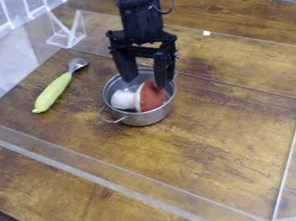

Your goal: Remove the mushroom from the silver pot and put it on the table

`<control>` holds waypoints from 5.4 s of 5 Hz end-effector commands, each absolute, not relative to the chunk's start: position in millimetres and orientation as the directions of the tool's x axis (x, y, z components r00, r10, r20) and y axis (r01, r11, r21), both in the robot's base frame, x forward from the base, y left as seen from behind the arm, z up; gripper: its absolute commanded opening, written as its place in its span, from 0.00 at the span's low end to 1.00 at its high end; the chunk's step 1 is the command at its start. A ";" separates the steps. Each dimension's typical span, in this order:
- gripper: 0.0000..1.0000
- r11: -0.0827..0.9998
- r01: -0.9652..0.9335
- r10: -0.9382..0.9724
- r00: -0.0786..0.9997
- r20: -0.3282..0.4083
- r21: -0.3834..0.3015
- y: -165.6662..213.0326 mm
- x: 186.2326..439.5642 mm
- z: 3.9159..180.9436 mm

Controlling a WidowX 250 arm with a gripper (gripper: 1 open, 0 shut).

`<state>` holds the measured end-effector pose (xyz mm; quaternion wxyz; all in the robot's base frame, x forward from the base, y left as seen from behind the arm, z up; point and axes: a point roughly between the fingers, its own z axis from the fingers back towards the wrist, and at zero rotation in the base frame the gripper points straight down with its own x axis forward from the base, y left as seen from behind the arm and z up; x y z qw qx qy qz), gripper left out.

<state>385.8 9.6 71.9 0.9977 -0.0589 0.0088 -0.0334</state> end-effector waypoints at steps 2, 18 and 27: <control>1.00 0.990 0.094 -0.090 0.995 0.045 -0.108 3.5 395.6 88.9; 0.00 0.999 0.004 0.000 0.995 0.099 -0.046 86.6 421.9 161.3; 0.00 0.995 -0.044 0.051 0.995 0.081 -0.086 94.1 414.4 166.9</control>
